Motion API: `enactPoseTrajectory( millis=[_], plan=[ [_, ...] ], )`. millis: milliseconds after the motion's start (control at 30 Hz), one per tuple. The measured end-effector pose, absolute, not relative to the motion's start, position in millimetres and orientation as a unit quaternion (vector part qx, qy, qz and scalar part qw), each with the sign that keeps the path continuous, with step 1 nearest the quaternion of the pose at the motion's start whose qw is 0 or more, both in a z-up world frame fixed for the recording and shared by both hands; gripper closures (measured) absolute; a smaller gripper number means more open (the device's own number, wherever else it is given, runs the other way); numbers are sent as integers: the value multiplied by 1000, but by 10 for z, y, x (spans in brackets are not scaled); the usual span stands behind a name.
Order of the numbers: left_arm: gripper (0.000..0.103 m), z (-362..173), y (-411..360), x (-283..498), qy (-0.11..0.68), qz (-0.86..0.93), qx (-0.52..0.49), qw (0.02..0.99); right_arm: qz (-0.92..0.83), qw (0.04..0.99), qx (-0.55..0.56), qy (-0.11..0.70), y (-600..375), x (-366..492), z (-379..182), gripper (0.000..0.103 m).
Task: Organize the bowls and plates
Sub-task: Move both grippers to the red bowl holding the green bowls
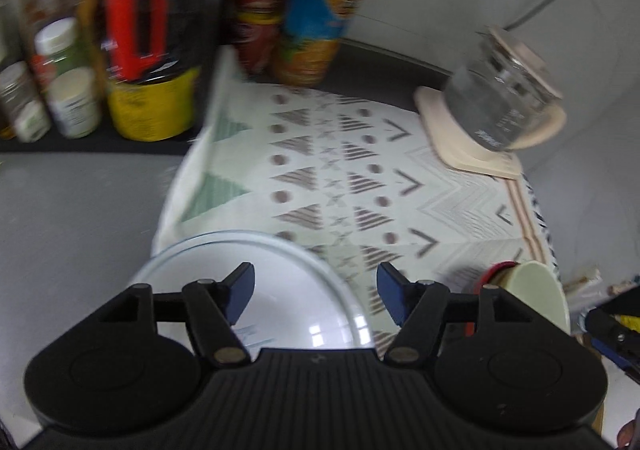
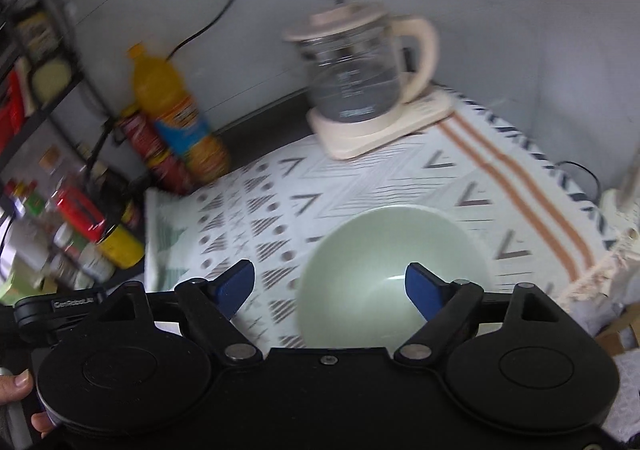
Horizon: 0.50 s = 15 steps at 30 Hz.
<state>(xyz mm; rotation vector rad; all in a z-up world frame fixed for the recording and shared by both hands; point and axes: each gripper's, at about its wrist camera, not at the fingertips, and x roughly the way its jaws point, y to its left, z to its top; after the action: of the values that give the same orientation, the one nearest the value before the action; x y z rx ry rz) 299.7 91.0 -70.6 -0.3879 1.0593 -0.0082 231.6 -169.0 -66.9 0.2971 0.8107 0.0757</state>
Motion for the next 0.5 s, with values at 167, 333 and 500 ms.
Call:
enactPoseTrajectory(
  millis=[167, 333, 500],
  plan=[
    [31, -705, 623, 3199, 509, -46, -169, 843, 2, 904, 162, 395, -1925, 2323, -742, 21],
    [29, -733, 333, 3342, 521, -81, -154, 836, -20, 901, 170, 400, -2097, 2336, -800, 21],
    [29, -775, 86, 3410, 530, -113, -142, 828, -36, 895, 178, 408, -2244, 2363, -873, 21]
  ],
)
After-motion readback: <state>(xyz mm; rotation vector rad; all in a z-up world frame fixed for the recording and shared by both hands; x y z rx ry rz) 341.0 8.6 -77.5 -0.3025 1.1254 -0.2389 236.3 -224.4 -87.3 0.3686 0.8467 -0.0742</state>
